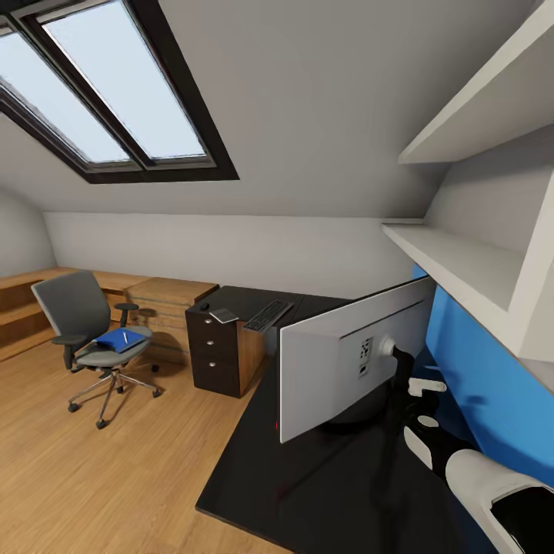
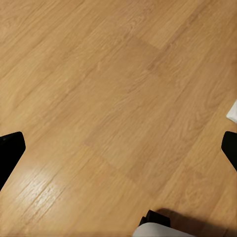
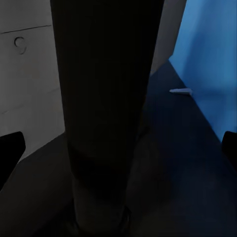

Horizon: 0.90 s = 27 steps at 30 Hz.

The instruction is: In the bedroom, organize the workspace by keeping the computer under the desk, ensuring the monitor is on the desk, placing the keyboard on the desk next to the monitor, placing the mouse on the desk next to the keyboard, moving the folder from the swivel chair onto the desk next to the mouse, stacking the notebook on top of the folder with the pen on top of the notebook, and positioning the swivel chair next to the desk.

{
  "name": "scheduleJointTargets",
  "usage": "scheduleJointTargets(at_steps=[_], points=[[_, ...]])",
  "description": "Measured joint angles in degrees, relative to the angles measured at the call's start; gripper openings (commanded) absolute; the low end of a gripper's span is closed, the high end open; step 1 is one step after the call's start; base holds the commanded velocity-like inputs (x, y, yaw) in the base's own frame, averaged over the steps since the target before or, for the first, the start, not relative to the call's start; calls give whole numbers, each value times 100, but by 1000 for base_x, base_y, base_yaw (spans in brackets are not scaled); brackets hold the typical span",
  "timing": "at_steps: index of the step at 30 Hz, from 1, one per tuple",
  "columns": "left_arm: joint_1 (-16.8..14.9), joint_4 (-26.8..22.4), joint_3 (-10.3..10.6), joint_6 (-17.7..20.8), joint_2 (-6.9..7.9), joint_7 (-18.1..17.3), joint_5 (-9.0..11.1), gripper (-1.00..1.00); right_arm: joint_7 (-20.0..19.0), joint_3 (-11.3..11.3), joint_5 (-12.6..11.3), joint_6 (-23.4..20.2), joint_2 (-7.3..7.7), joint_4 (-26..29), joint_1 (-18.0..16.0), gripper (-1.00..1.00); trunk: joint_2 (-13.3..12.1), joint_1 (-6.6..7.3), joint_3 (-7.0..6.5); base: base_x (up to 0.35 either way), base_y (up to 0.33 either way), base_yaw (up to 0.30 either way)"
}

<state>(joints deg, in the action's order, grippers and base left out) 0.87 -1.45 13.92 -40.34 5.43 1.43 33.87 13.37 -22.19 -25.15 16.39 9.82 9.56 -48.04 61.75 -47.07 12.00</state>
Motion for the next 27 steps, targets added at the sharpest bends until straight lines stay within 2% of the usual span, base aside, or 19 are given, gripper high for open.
scheduleJointTargets(at_steps=[14, 27], points=[[-2, 0, -2, 9, 0, 9, 1, 100, 12, 0, -10, 6, 0, 4, 0, 100, -1, -3, 0, -282, 17, 0], [-1, 0, -30, 21, 7, 23, 2, 100, 18, -1, -11, 12, -26, 18, 1, 100, -1, -2, 0, -293, 186, 0]])
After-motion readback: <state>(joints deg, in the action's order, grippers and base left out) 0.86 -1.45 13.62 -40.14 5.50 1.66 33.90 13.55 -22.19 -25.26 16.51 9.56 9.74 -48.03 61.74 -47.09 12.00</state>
